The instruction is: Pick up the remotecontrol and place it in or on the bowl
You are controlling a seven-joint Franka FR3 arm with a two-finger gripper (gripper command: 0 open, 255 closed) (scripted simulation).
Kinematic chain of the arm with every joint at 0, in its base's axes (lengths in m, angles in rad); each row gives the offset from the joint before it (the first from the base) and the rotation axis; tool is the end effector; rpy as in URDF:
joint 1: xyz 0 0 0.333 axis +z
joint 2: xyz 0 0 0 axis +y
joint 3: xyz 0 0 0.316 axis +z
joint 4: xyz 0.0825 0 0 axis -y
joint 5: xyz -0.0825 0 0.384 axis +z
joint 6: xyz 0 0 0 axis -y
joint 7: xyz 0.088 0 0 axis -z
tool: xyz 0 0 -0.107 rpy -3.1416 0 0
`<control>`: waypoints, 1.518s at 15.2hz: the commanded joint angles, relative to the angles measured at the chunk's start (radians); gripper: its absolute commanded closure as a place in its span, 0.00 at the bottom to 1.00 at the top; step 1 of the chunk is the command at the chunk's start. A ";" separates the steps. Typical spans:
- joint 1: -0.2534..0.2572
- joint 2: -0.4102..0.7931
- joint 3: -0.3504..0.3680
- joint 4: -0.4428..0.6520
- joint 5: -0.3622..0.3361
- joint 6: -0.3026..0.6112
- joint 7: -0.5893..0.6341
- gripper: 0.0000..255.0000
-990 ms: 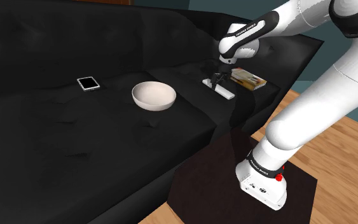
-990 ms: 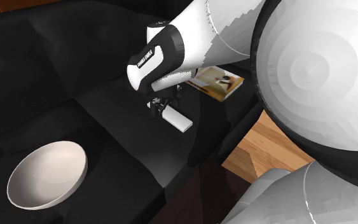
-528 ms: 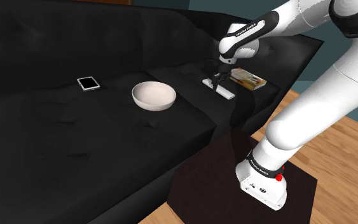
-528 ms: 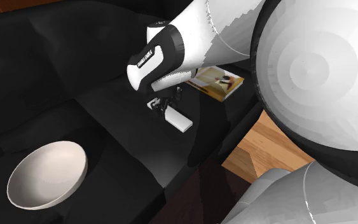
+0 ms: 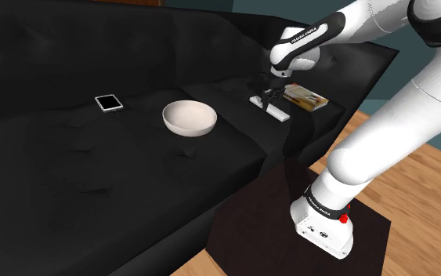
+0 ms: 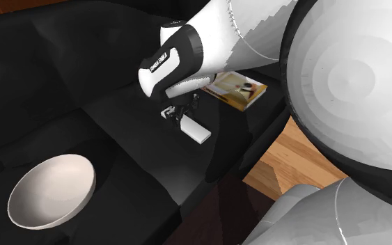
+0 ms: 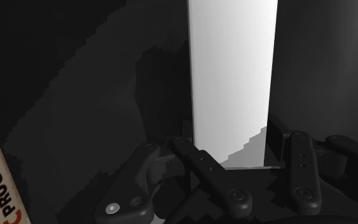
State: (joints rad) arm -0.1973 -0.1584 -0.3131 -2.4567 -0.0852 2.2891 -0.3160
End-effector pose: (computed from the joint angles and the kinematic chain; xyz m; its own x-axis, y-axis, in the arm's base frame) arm 0.4012 -0.2260 0.3530 0.9909 -0.1334 -0.0196 -0.1332 -0.9910 0.0090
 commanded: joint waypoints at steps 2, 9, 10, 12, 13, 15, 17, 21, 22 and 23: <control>-0.001 -0.026 0.003 0.018 -0.006 -0.043 0.004 1.00; -0.003 -0.079 0.011 0.068 -0.016 -0.145 0.013 1.00; -0.003 -0.085 0.013 0.076 -0.017 -0.159 0.013 1.00; -0.003 -0.097 0.015 0.093 -0.019 -0.188 0.015 1.00; -0.003 -0.103 0.017 0.102 -0.019 -0.202 0.016 1.00; -0.003 -0.114 0.019 0.120 -0.020 -0.231 0.017 1.00; -0.003 -0.123 0.021 0.138 -0.021 -0.259 0.018 1.00; -0.002 -0.140 0.026 0.178 -0.022 -0.315 0.019 1.00; -0.002 -0.143 0.027 0.189 -0.022 -0.329 0.019 1.00; -0.002 -0.147 0.028 0.199 -0.022 -0.342 0.019 1.00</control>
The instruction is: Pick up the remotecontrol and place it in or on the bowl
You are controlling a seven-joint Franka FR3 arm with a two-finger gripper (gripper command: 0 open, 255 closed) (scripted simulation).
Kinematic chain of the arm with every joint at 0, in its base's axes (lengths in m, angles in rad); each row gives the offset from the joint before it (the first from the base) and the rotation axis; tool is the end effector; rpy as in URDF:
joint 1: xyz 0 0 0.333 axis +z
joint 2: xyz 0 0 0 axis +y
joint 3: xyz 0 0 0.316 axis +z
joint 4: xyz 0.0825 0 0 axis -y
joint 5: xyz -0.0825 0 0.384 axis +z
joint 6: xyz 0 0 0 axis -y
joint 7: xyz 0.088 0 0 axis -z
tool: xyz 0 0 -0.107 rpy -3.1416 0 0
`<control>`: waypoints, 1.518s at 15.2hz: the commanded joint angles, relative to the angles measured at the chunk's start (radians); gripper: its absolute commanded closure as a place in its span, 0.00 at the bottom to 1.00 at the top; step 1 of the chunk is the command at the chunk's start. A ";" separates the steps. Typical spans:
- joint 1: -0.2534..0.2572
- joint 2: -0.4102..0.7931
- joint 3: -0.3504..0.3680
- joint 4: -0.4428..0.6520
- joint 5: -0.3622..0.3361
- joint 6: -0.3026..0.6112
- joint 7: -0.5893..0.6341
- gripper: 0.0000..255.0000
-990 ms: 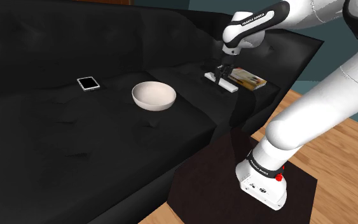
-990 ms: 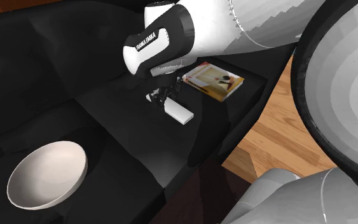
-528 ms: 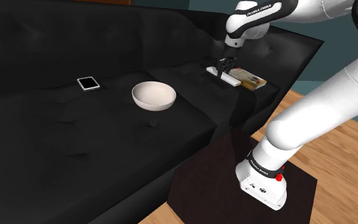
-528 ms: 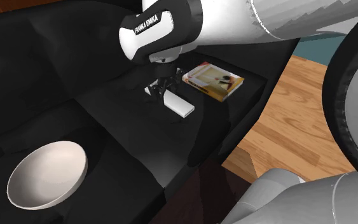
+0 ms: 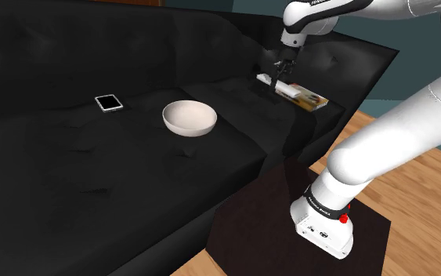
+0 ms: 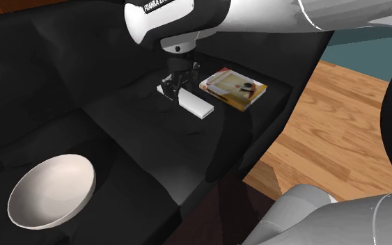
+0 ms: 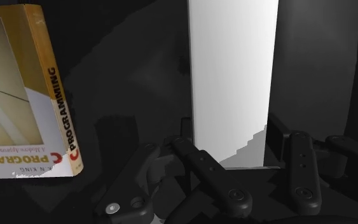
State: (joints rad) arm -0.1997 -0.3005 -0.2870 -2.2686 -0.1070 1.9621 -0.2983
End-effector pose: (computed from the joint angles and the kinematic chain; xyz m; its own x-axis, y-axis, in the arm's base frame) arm 0.4010 -0.2271 0.4732 0.9909 -0.1335 -0.0196 -0.1333 -0.9910 0.0090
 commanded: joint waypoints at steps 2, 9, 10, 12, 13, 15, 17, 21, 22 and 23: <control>0.010 -0.014 0.020 0.005 0.004 -0.021 0.027 1.00; 0.082 -0.042 0.140 -0.026 0.042 -0.026 0.200 1.00; 0.092 -0.042 0.157 -0.026 0.049 -0.027 0.224 1.00; 0.114 -0.038 0.191 -0.022 0.062 -0.027 0.272 1.00; 0.125 -0.034 0.208 -0.019 0.069 -0.028 0.296 1.00; 0.146 -0.023 0.241 -0.009 0.082 -0.028 0.344 1.00; 0.167 -0.008 0.274 0.006 0.095 -0.029 0.391 1.00; 0.208 0.034 0.337 0.049 0.115 -0.030 0.485 1.00; 0.218 0.047 0.352 0.063 0.119 -0.031 0.509 1.00; 0.228 0.061 0.367 0.078 0.123 -0.031 0.532 1.00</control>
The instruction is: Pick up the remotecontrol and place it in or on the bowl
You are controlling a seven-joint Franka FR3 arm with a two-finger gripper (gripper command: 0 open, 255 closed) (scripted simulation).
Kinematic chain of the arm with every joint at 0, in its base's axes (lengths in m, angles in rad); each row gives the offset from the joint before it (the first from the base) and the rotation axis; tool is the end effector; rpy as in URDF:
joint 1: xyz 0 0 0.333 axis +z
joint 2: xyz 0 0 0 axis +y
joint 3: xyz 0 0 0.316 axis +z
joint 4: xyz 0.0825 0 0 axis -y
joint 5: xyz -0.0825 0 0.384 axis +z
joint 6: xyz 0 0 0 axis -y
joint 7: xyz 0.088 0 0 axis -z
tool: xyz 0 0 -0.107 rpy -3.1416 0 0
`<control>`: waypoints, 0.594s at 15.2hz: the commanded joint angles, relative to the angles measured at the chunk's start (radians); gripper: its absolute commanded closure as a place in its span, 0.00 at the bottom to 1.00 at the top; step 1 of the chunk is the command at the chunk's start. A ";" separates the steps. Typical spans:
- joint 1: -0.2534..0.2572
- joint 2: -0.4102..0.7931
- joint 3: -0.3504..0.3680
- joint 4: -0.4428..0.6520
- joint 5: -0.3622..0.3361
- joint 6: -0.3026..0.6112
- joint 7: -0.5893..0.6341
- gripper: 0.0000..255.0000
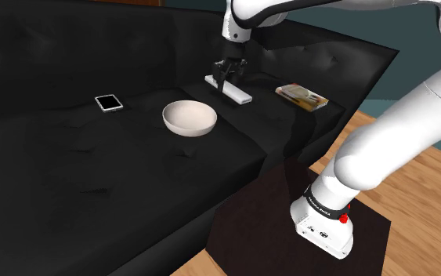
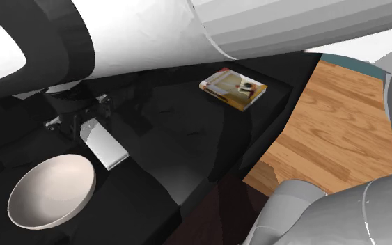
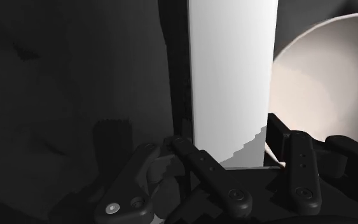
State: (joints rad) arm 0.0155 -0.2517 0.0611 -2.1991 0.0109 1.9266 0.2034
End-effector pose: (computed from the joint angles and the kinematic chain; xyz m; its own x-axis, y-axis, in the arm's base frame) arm 0.4729 0.0385 0.4860 0.9910 -0.1325 -0.0197 -0.1323 -0.9912 0.0093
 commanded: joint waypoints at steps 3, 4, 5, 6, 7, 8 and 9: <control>0.041 0.059 0.063 0.059 0.012 0.001 0.100 1.00; 0.050 0.076 0.078 0.078 0.013 -0.001 0.124 1.00; 0.059 0.095 0.092 0.099 0.013 -0.003 0.147 1.00; 0.068 0.114 0.105 0.120 0.012 -0.005 0.171 1.00; 0.078 0.134 0.119 0.143 0.011 -0.008 0.194 1.00; 0.087 0.155 0.131 0.166 0.009 -0.011 0.218 1.00; 0.101 0.188 0.150 0.205 0.004 -0.016 0.253 1.00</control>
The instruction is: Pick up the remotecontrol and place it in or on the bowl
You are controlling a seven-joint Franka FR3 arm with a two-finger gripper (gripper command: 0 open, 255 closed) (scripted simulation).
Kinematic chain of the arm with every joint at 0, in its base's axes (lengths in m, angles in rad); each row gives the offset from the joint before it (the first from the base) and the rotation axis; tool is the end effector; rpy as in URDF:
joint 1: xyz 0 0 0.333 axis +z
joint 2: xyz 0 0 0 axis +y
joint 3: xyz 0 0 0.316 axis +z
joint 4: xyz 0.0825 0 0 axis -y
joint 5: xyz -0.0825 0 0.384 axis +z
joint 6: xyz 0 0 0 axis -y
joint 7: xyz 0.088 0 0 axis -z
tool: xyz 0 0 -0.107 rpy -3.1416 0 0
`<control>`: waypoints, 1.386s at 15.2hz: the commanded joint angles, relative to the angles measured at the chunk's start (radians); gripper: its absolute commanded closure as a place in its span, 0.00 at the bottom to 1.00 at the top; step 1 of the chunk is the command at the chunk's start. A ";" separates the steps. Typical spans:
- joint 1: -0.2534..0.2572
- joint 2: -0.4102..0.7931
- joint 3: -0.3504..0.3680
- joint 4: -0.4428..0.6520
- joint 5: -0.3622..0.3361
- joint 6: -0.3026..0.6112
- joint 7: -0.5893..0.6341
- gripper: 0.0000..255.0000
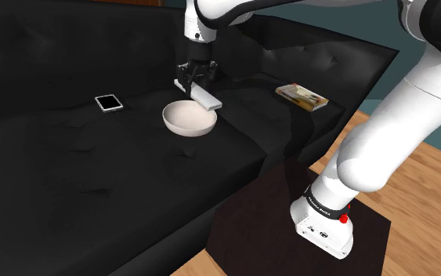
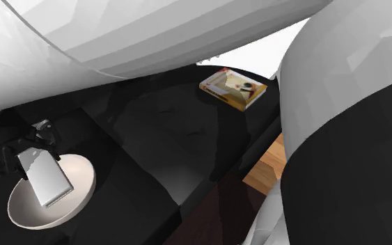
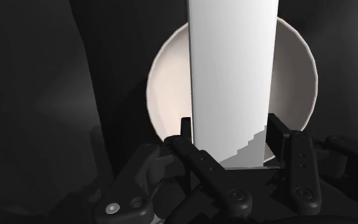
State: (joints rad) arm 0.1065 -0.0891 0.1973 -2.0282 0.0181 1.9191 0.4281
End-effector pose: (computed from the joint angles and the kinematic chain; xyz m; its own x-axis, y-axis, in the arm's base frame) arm 0.5029 0.1613 0.4841 0.9912 -0.1313 -0.0195 -0.1311 -0.9913 0.0095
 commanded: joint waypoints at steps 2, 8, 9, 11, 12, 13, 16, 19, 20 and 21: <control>0.011 0.031 0.014 0.012 -0.004 0.018 0.029 1.00; 0.012 0.052 0.016 -0.046 -0.009 0.097 0.032 1.00; 0.012 0.056 0.016 -0.055 -0.010 0.110 0.033 1.00; 0.012 0.065 0.016 -0.072 -0.012 0.136 0.035 1.00; 0.012 0.070 0.016 -0.080 -0.013 0.149 0.036 1.00; 0.012 0.075 0.017 -0.088 -0.014 0.162 0.036 1.00; 0.012 0.082 0.017 -0.098 -0.016 0.179 0.038 1.00; 0.012 0.082 0.017 -0.098 -0.016 0.179 0.038 1.00; 0.012 0.082 0.017 -0.098 -0.016 0.179 0.038 1.00; 0.012 0.082 0.017 -0.098 -0.016 0.179 0.038 1.00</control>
State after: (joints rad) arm 0.1191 -0.0080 0.2145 -2.1259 0.0027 2.0975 0.4656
